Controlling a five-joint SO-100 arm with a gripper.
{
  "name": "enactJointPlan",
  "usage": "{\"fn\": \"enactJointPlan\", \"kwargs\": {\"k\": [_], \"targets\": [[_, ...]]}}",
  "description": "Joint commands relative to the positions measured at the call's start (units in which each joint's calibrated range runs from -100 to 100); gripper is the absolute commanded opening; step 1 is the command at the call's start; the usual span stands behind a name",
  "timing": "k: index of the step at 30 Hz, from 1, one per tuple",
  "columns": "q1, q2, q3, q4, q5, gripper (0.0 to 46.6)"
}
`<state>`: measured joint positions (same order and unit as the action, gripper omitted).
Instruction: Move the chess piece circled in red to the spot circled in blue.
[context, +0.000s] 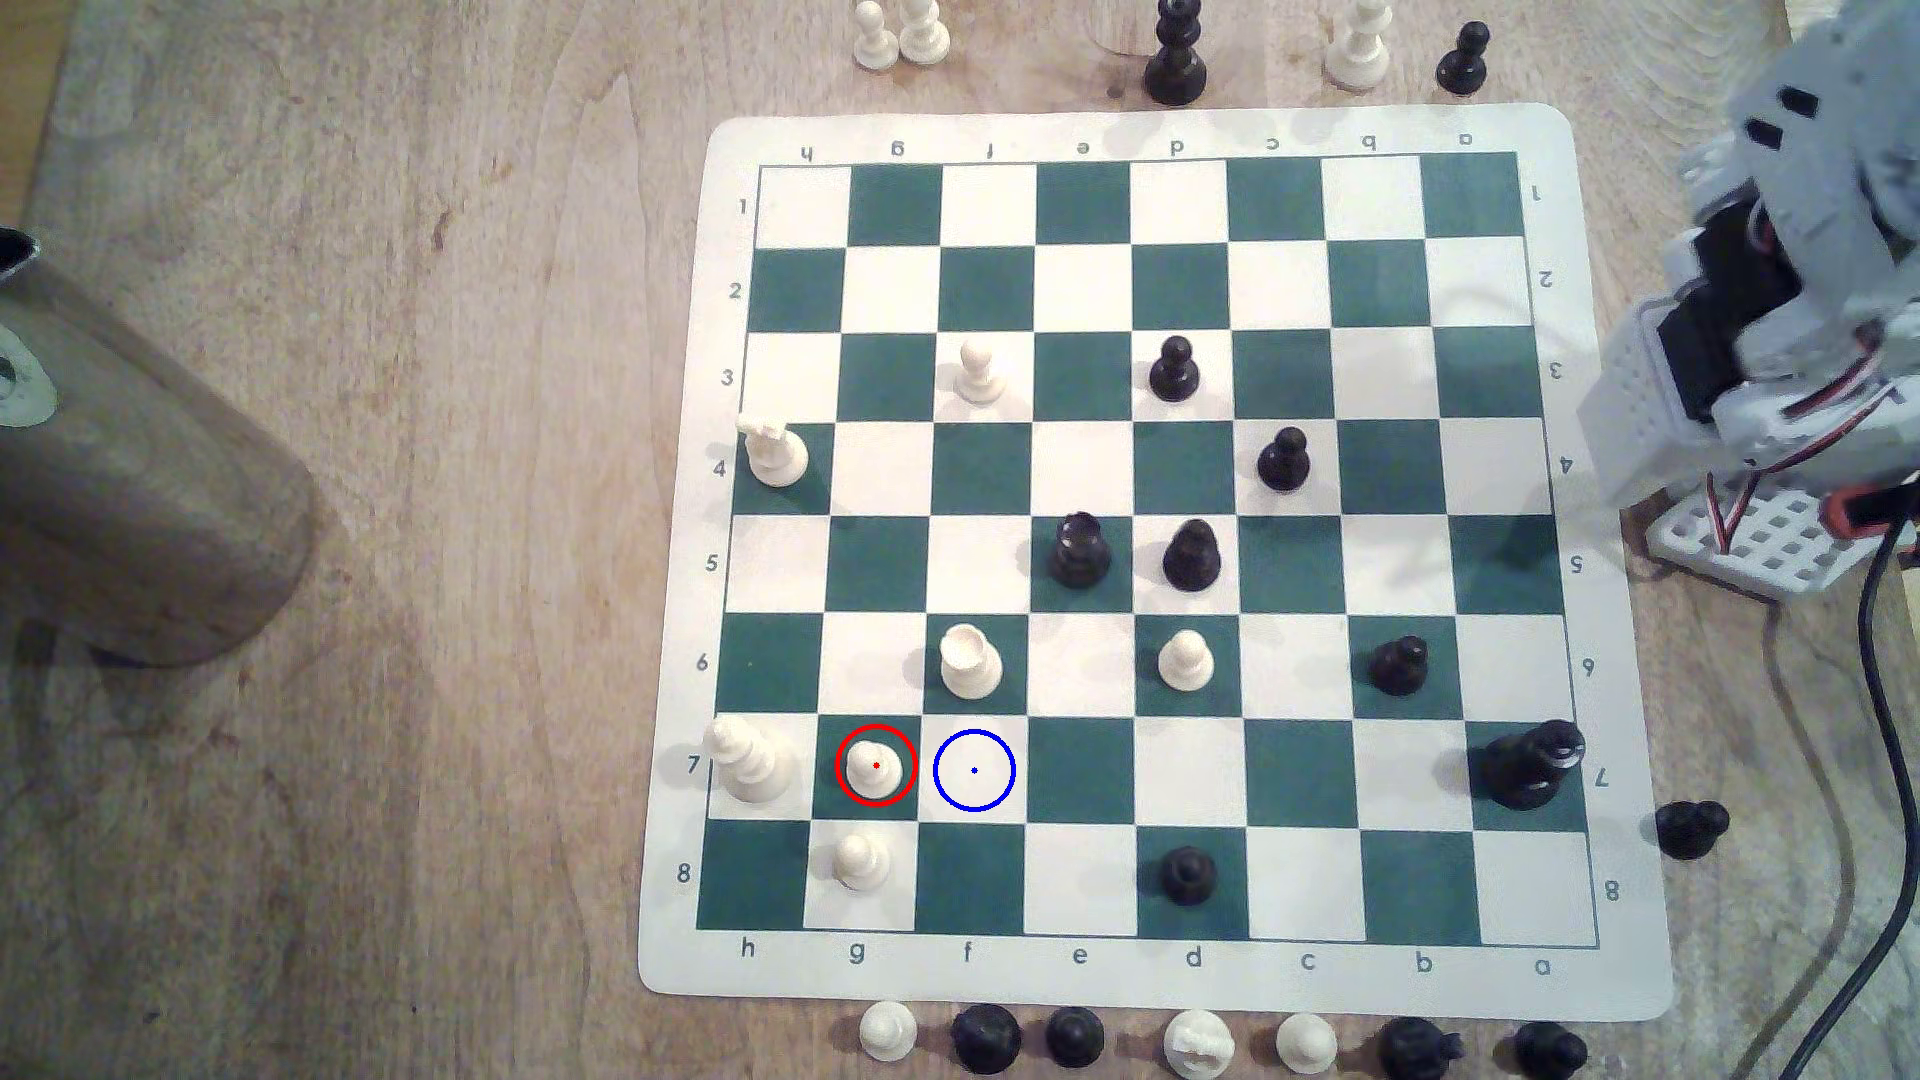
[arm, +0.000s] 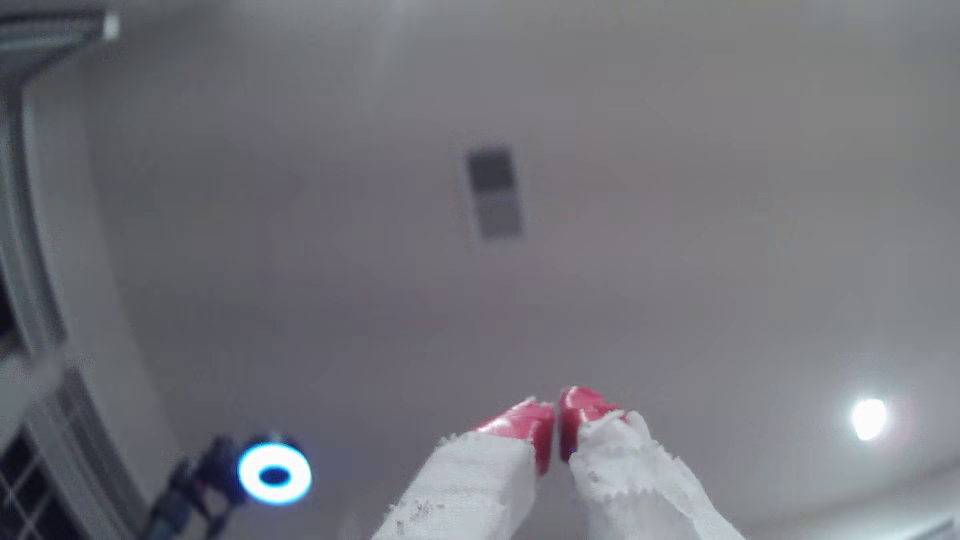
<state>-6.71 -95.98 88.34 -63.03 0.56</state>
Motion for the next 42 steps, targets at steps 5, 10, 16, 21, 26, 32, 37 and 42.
{"fn": "enactJointPlan", "kwargs": {"k": [5, 10, 16, 21, 26, 32, 37, 42], "targets": [[-0.05, 0.31, -27.05, 68.35, -0.15, 0.2], [0.49, 0.39, -32.40, 93.09, -0.24, 0.4], [-1.31, 8.20, -40.02, 115.12, 0.59, 1.8], [-6.94, 17.71, -45.82, 122.41, 0.98, 6.1], [-10.85, 32.57, -53.35, 126.01, 0.00, 9.6], [-15.07, 48.02, -60.42, 123.88, -1.12, 10.5], [-14.99, 52.85, -62.41, 122.32, -1.12, 10.5], [-13.43, 58.71, -65.40, 122.16, -1.17, 9.7]]}}
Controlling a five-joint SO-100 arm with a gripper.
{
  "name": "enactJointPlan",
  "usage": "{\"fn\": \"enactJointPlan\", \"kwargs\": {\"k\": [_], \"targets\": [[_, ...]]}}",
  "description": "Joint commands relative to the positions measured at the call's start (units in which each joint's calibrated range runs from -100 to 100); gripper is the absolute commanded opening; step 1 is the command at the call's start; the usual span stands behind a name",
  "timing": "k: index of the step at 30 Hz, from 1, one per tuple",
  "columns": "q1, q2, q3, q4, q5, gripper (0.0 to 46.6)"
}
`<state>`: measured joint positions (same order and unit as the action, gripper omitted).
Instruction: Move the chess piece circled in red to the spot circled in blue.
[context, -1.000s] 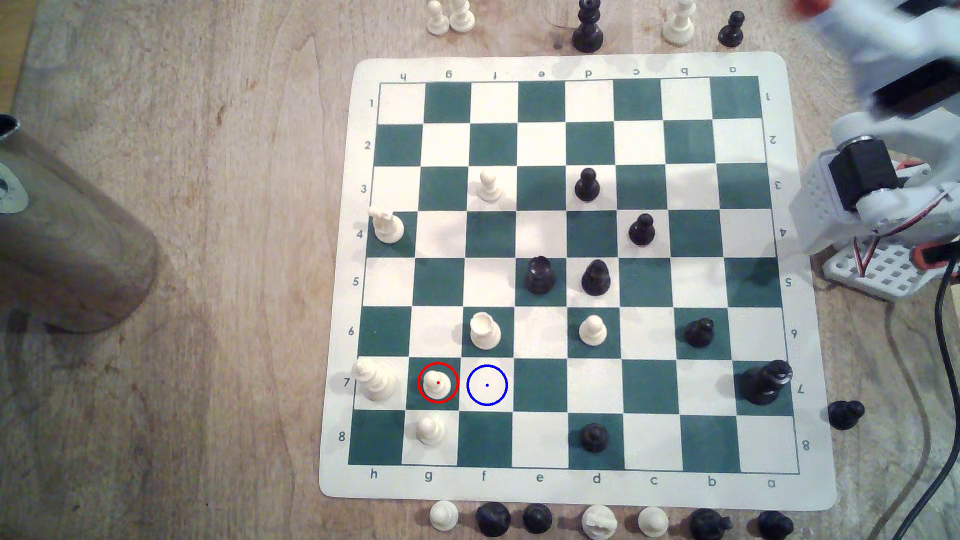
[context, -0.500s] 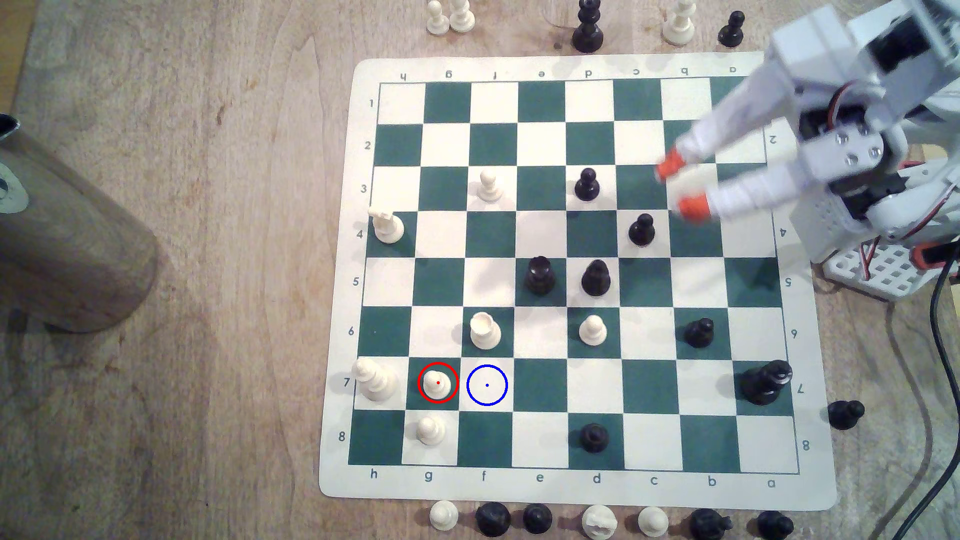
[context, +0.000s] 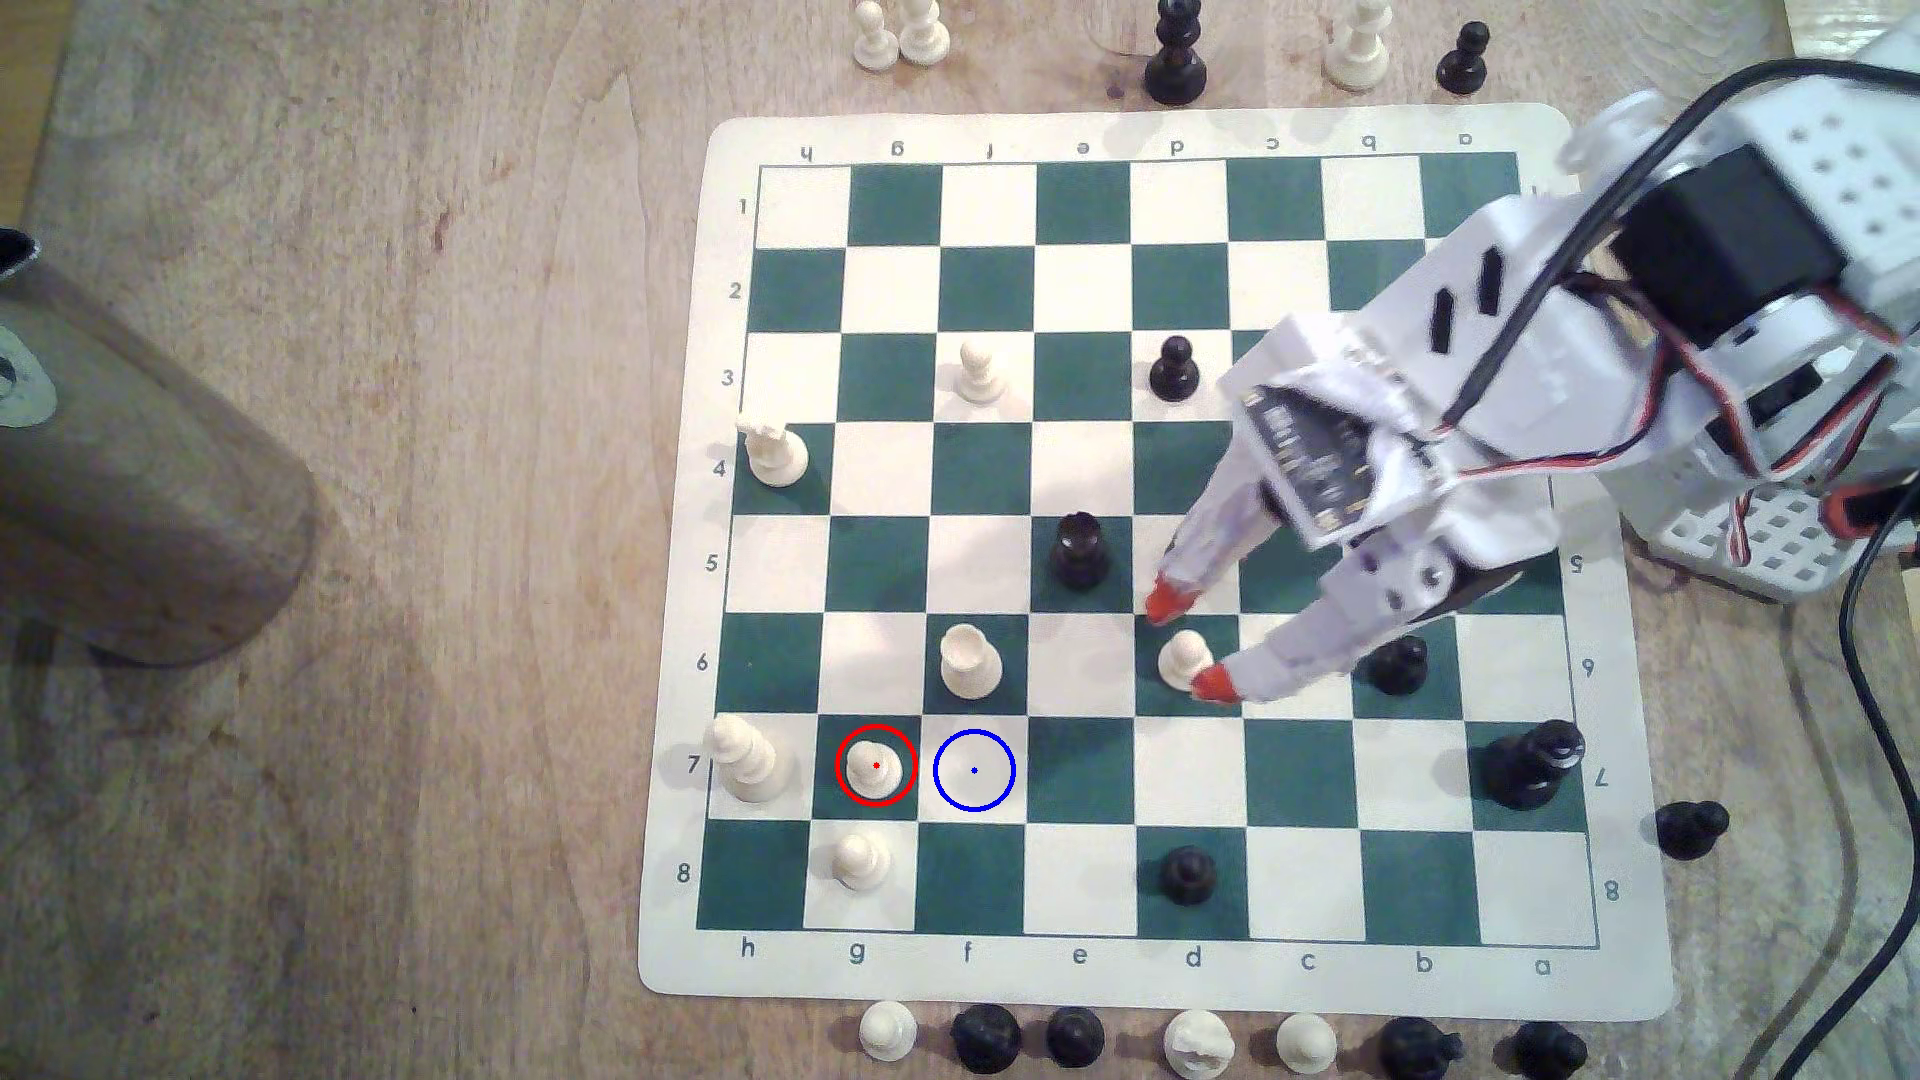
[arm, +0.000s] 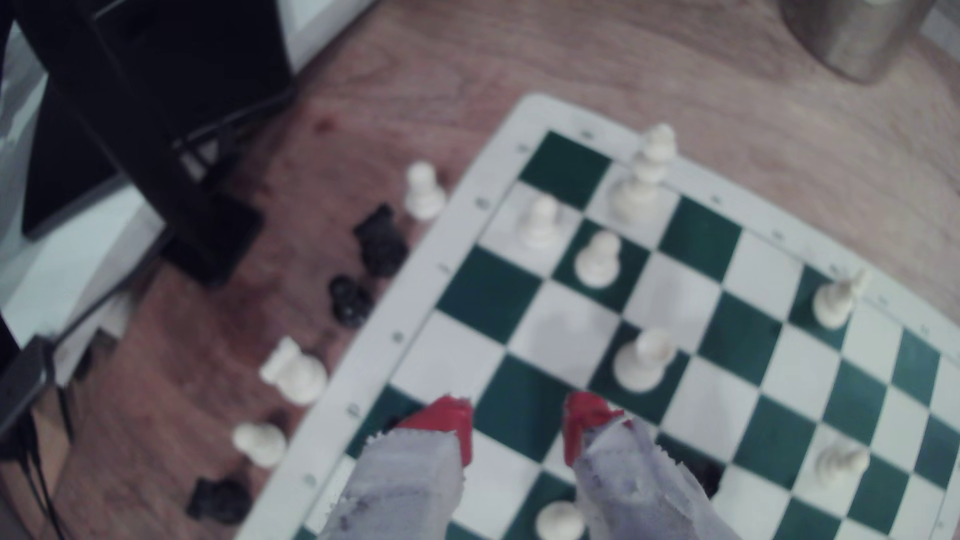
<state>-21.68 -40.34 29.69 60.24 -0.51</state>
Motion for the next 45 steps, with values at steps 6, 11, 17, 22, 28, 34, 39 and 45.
{"fn": "enactJointPlan", "kwargs": {"k": [6, 11, 17, 22, 28, 34, 39, 45], "targets": [[3.65, 11.57, -12.28, 0.61, -0.63, 10.8], [4.28, 19.21, -16.81, -1.93, -1.17, 10.6], [4.98, 31.01, -26.33, -3.15, -3.42, 12.8], [4.28, 38.05, -35.13, -2.58, -8.50, 11.9], [4.75, 44.93, -42.02, -0.53, -10.65, 12.3], [5.69, 50.45, -47.00, -0.04, -12.11, 11.7], [6.00, 54.60, -49.00, -0.45, -12.16, 12.0], [6.16, 57.32, -48.46, -2.91, -11.82, 12.3]]}}
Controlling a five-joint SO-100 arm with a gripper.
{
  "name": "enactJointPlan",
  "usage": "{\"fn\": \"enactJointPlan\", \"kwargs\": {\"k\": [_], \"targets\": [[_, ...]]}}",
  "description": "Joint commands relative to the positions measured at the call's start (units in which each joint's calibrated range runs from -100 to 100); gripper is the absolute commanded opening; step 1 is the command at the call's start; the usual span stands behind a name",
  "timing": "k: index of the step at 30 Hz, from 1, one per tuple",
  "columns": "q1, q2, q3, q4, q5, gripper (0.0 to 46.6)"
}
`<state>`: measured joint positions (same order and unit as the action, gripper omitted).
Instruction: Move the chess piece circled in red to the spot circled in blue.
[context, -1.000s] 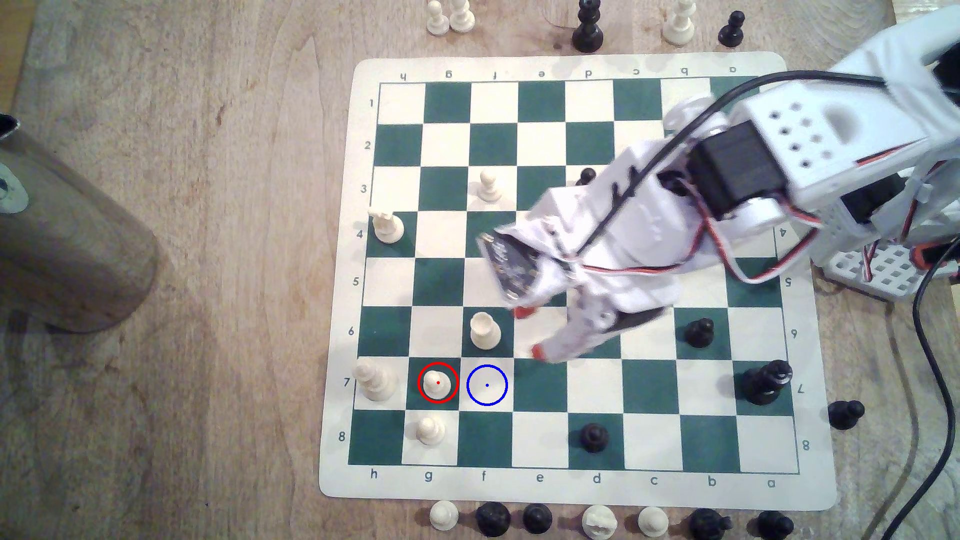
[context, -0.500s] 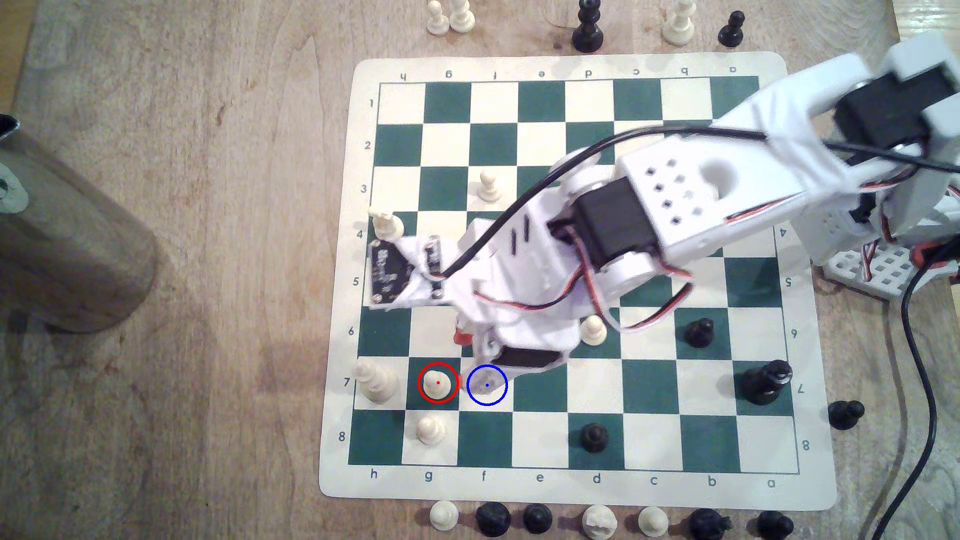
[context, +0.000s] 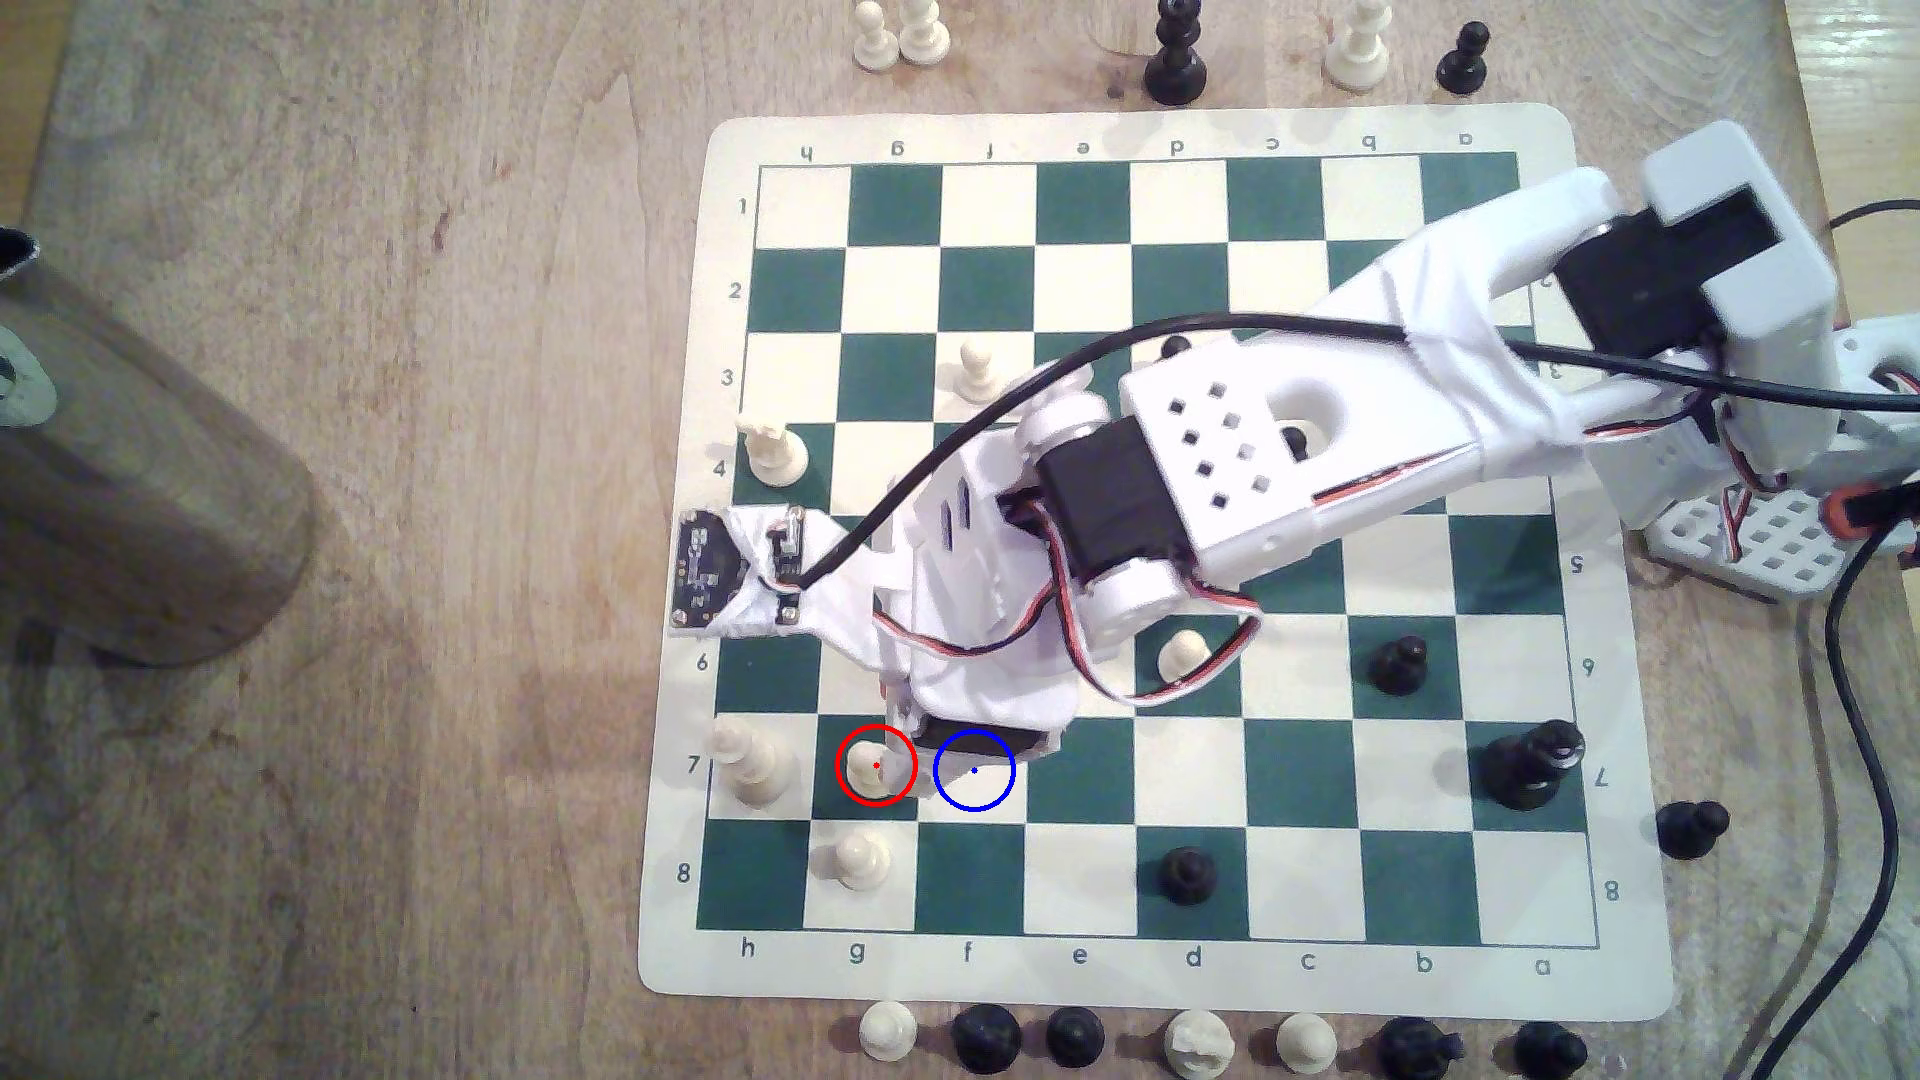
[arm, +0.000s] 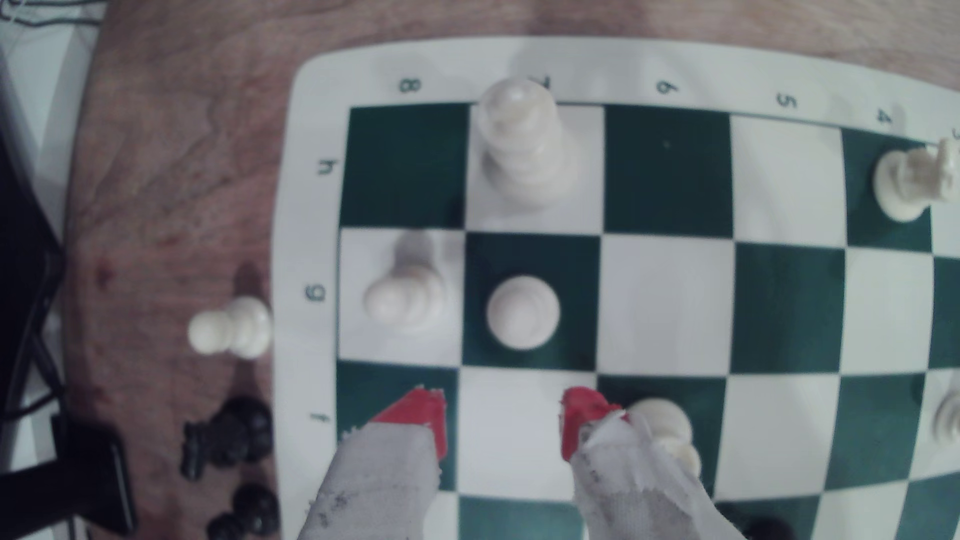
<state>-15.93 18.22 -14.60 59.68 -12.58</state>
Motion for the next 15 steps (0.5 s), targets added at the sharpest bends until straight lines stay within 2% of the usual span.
{"fn": "enactJointPlan", "kwargs": {"k": [1, 15], "targets": [[0.48, -0.91, -4.17, -2.92, 0.24, 12.3], [0.56, 3.59, -4.17, -8.49, -0.34, 10.8]]}}
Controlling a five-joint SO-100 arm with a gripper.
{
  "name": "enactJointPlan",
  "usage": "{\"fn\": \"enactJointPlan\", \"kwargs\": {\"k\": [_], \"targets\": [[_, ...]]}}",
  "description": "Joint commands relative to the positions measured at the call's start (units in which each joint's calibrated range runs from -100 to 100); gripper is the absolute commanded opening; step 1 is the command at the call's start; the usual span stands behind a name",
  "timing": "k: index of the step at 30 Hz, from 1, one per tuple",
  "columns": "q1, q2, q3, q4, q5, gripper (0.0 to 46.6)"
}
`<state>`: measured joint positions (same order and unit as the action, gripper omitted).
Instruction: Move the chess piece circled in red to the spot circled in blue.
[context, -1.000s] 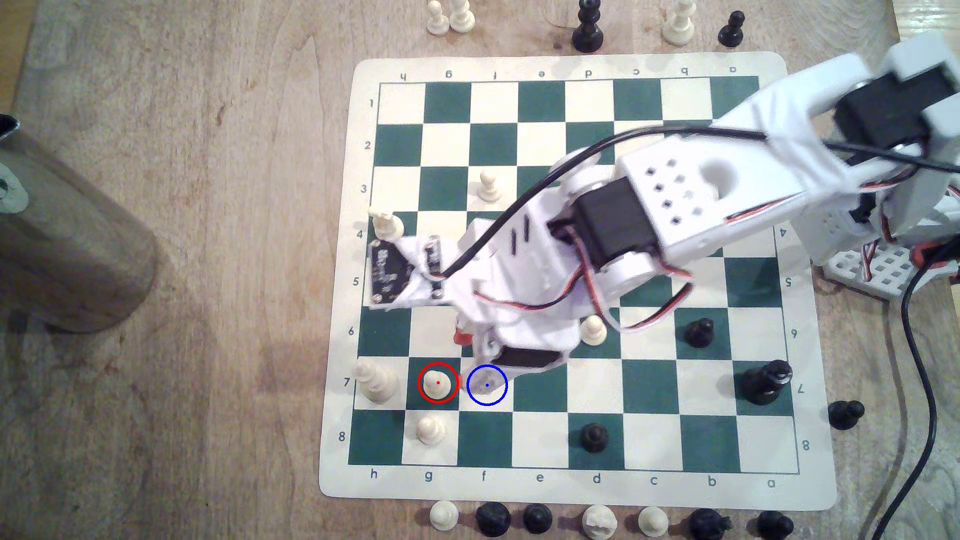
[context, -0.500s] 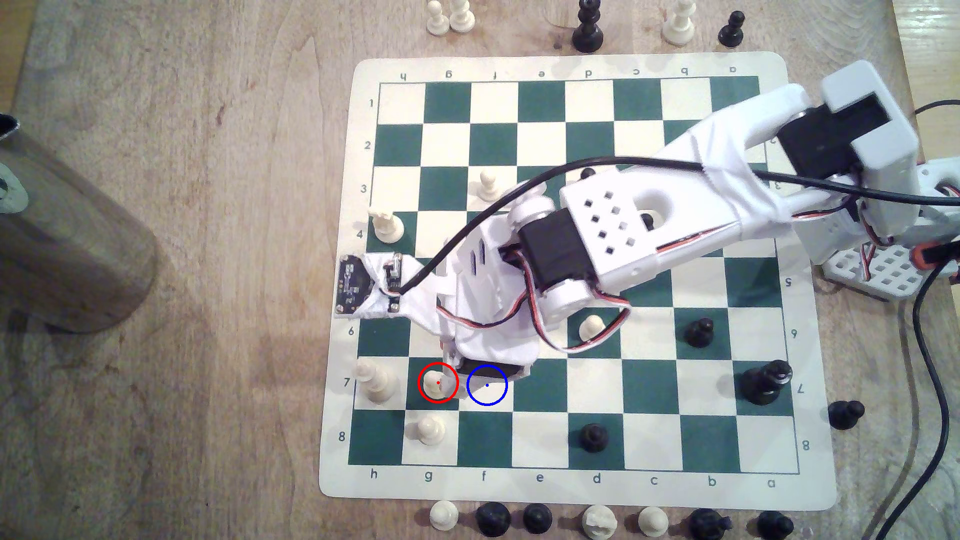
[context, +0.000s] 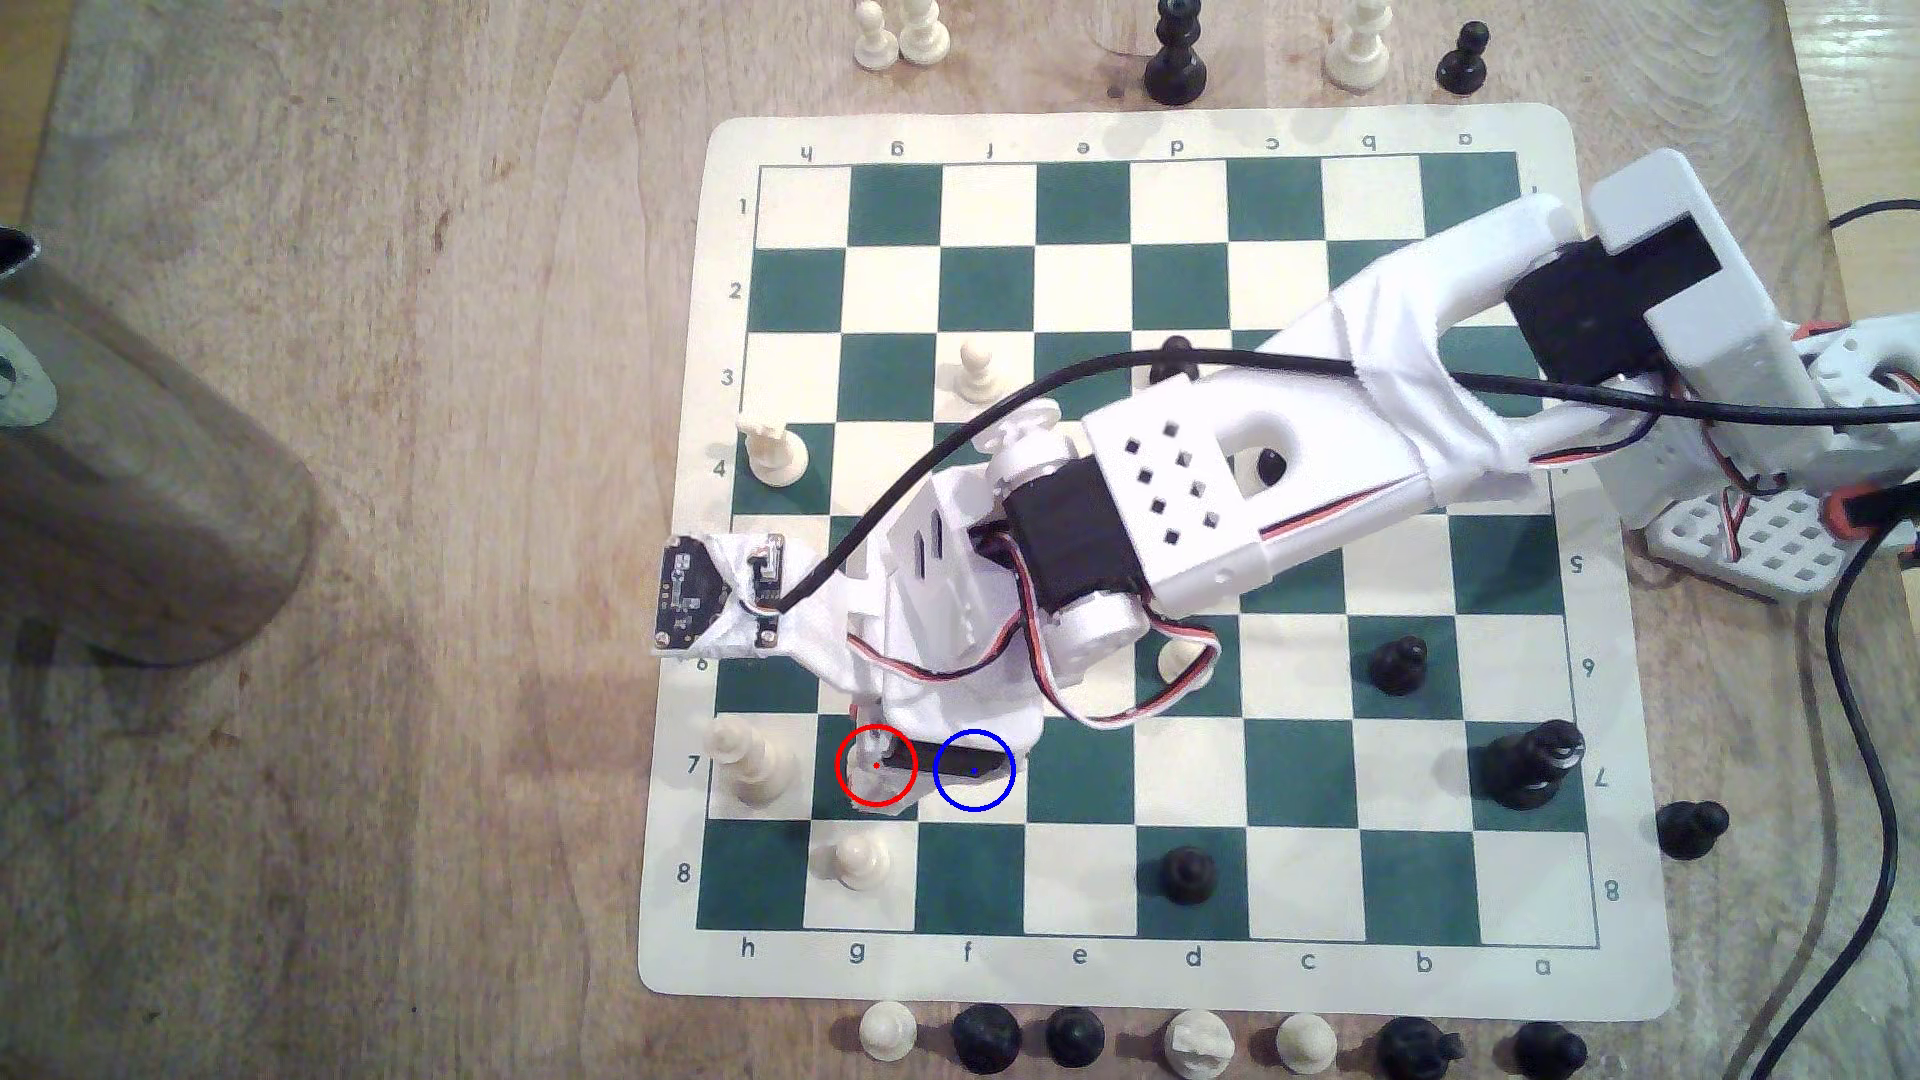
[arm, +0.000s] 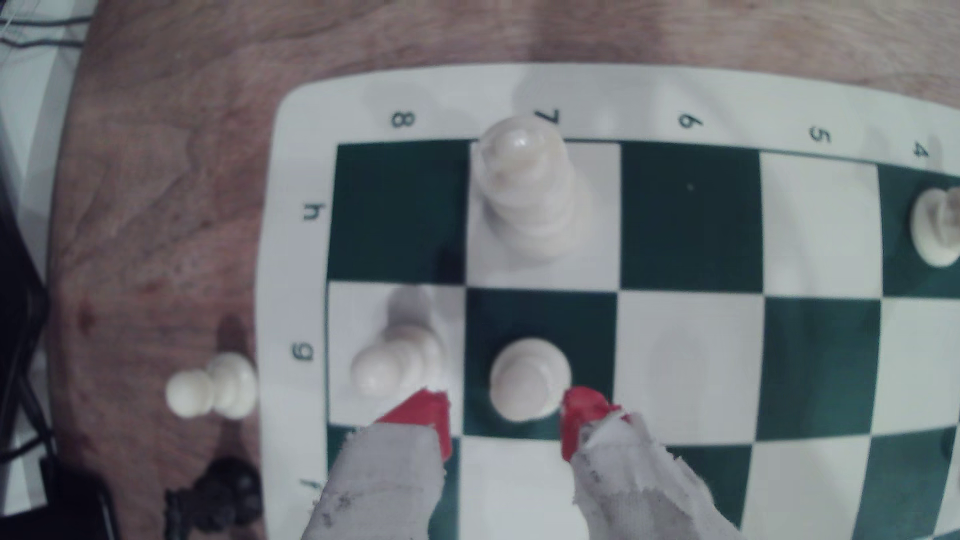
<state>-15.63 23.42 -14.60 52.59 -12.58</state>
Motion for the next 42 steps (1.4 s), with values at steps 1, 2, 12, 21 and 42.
{"fn": "enactJointPlan", "kwargs": {"k": [1, 2, 12, 21, 42], "targets": [[0.34, -1.09, -4.17, -1.73, -0.34, 10.7], [0.34, -0.84, -4.17, -1.89, -0.34, 10.7], [0.73, 1.79, -4.08, -3.04, -0.39, 10.5], [1.05, 3.32, -4.17, -3.94, -0.39, 9.7], [0.11, 3.15, -4.08, -4.27, -0.54, 0.5]]}}
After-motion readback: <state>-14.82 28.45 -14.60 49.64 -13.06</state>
